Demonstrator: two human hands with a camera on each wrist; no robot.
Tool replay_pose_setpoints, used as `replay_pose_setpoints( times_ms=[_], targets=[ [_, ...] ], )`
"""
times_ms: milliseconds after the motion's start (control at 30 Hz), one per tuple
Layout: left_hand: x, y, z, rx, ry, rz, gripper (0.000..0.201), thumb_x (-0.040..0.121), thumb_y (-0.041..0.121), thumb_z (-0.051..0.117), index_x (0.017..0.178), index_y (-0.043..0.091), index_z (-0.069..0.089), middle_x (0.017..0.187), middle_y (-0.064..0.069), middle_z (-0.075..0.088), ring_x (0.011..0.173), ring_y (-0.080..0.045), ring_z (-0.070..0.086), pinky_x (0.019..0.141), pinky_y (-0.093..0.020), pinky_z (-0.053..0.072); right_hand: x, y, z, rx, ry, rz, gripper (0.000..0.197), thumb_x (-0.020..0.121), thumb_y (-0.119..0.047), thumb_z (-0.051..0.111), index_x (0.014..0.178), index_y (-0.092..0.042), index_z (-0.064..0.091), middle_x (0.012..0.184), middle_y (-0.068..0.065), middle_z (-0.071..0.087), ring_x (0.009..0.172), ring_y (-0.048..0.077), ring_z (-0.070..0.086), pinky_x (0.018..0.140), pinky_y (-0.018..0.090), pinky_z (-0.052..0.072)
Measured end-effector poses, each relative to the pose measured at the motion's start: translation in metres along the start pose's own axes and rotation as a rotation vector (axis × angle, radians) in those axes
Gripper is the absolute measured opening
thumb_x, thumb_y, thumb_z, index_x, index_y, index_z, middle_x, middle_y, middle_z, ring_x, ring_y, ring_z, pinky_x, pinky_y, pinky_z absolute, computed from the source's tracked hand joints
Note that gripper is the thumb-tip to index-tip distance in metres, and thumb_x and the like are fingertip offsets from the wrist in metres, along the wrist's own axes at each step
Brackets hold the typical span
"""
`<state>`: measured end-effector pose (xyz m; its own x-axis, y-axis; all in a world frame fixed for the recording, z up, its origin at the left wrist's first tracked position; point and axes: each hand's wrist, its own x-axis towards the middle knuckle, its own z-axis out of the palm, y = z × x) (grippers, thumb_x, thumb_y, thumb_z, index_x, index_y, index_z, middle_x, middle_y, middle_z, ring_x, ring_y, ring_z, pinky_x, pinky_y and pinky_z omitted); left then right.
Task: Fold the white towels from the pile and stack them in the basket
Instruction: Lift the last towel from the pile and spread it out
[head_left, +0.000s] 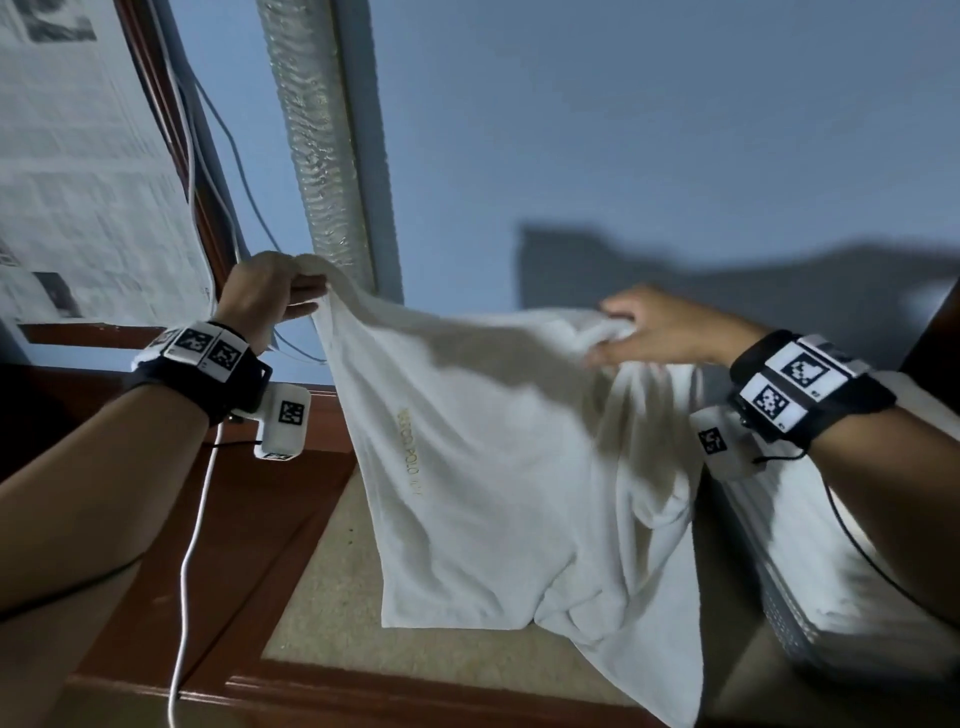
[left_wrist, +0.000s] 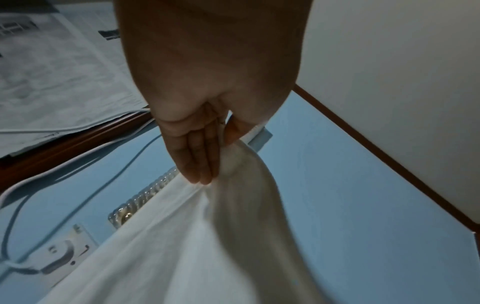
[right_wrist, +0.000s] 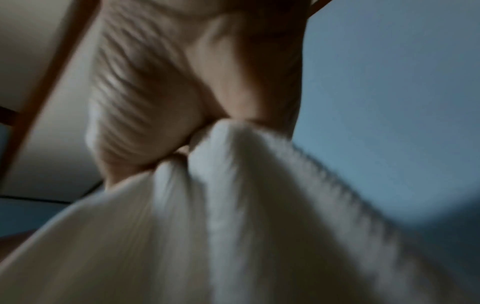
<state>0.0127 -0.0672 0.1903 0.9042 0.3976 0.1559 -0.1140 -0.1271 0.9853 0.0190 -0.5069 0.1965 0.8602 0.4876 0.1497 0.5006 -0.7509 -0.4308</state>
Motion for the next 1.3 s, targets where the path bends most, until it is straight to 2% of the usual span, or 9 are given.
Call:
replay_pose_setpoints(
  times_ms=[67, 200, 333, 467, 567, 800, 933, 1167, 1300],
  targets=[
    [0.003, -0.003, 0.007, -0.072, 0.031, -0.005, 0.019, 0.101, 0.022, 0.056, 0.095, 0.007, 0.067, 0.104, -0.014, 0.075, 0.103, -0.031, 0.074, 0.085, -0.032, 0.062, -0.004, -0.021, 0.006, 0.056, -0.112, -0.065, 0.042, 0.078, -0.048, 0.087, 0.109, -0.027, 0.068, 0.064, -0.015, 0.062, 0.056, 0.001, 0.05, 0.058, 0.023, 0.038],
    [-0.019, 0.0, 0.038, -0.059, 0.098, 0.182, 0.02, 0.089, 0.027, 0.08, 0.086, 0.011, 0.068, 0.08, -0.01, 0.069, 0.075, -0.025, 0.069, 0.079, -0.04, 0.061, -0.002, -0.038, 0.004, 0.215, 0.129, -0.117, 0.031, 0.086, -0.055, 0.073, 0.107, -0.031, 0.072, 0.073, -0.002, 0.065, 0.061, 0.019, 0.054, 0.066, 0.031, 0.04],
    [-0.075, 0.002, 0.1, -0.065, -0.225, 0.303, 0.011, 0.087, 0.005, 0.08, 0.089, 0.008, 0.069, 0.072, -0.002, 0.068, 0.067, -0.013, 0.064, 0.068, -0.028, 0.055, 0.002, -0.06, 0.011, 0.527, 0.353, -0.09, 0.016, 0.105, -0.022, 0.055, 0.104, -0.015, 0.069, 0.057, -0.009, 0.045, 0.043, 0.004, 0.039, 0.046, 0.021, 0.029],
    [-0.136, -0.003, 0.154, 0.033, -0.593, 0.208, 0.045, 0.067, 0.029, 0.096, 0.1, 0.015, 0.069, 0.088, -0.012, 0.073, 0.077, -0.015, 0.066, 0.071, -0.03, 0.052, 0.012, -0.075, 0.024, 0.512, 0.589, -0.046, 0.017, 0.103, -0.021, 0.05, 0.104, -0.015, 0.066, 0.06, -0.026, 0.059, 0.047, 0.0, 0.049, 0.054, 0.019, 0.036],
    [-0.155, -0.01, 0.177, 0.284, -0.539, 0.31, 0.039, 0.07, 0.036, 0.093, 0.098, 0.024, 0.069, 0.082, 0.005, 0.074, 0.071, -0.007, 0.066, 0.064, -0.025, 0.052, 0.017, -0.083, 0.029, 0.544, 0.655, 0.008, 0.02, 0.1, -0.037, 0.054, 0.101, -0.019, 0.063, 0.062, -0.017, 0.06, 0.05, 0.005, 0.047, 0.061, 0.028, 0.04],
    [-0.14, -0.016, 0.152, 0.271, -0.424, 0.345, 0.018, 0.078, 0.016, 0.084, 0.089, 0.023, 0.072, 0.079, -0.005, 0.074, 0.07, -0.013, 0.068, 0.07, -0.042, 0.06, -0.02, -0.04, 0.038, 0.585, 0.128, -0.036, 0.021, 0.093, -0.053, 0.069, 0.1, -0.034, 0.071, 0.109, 0.004, 0.071, 0.089, 0.006, 0.065, 0.082, 0.028, 0.049],
    [-0.137, -0.021, 0.141, 0.259, -0.459, 0.331, 0.018, 0.08, 0.017, 0.085, 0.09, 0.023, 0.072, 0.08, -0.005, 0.076, 0.078, -0.021, 0.074, 0.072, -0.041, 0.06, -0.034, -0.019, 0.062, 0.493, 0.21, -0.143, 0.021, 0.092, -0.029, 0.075, 0.089, -0.011, 0.066, 0.081, -0.005, 0.061, 0.079, 0.012, 0.055, 0.078, 0.036, 0.042],
    [-0.113, -0.026, 0.12, 0.138, -0.346, 0.226, 0.014, 0.091, 0.017, 0.079, 0.096, 0.008, 0.07, 0.076, 0.001, 0.074, 0.074, -0.014, 0.07, 0.078, -0.04, 0.061, -0.053, -0.027, 0.061, 0.534, 0.248, -0.14, 0.007, 0.095, -0.012, 0.062, 0.092, -0.018, 0.061, 0.077, -0.017, 0.061, 0.072, 0.003, 0.054, 0.071, 0.026, 0.041],
    [-0.103, -0.021, 0.115, 0.218, -0.317, 0.263, 0.025, 0.09, 0.007, 0.076, 0.11, 0.011, 0.061, 0.086, -0.003, 0.079, 0.077, -0.012, 0.073, 0.07, -0.033, 0.056, -0.055, -0.043, 0.066, 0.464, 0.101, -0.209, 0.026, 0.089, -0.048, 0.075, 0.092, -0.023, 0.072, 0.083, 0.008, 0.067, 0.076, 0.012, 0.057, 0.07, 0.035, 0.042]
  ],
)
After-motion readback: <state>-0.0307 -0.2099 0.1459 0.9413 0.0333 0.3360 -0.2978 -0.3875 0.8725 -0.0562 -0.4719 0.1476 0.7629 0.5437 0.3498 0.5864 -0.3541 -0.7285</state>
